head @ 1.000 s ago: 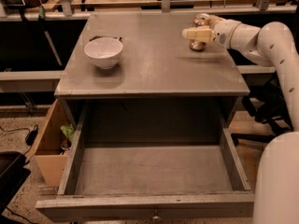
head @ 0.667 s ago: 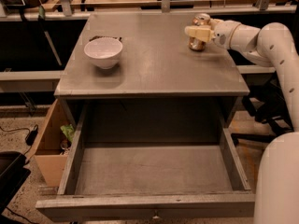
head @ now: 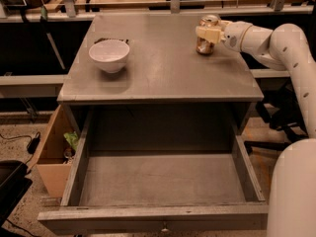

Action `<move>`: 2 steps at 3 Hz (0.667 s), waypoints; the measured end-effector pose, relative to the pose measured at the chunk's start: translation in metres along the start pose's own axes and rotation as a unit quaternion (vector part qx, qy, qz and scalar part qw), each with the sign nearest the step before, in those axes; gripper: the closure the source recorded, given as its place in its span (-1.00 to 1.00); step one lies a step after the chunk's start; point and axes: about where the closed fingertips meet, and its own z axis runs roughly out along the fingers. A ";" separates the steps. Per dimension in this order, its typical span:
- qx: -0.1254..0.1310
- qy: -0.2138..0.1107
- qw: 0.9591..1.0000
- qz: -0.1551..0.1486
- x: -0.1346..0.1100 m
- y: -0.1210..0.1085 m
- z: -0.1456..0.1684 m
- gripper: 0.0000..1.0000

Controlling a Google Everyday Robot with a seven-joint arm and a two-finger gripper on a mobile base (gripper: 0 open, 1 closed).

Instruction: Pick orange can

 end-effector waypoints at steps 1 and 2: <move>-0.009 -0.002 1.000 0.001 -0.003 0.004 0.003 1.00; -0.030 -0.007 1.000 -0.007 -0.032 0.015 0.000 1.00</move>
Offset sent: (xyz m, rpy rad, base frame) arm -0.0190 0.0079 0.0738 -0.0063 -0.0418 0.1168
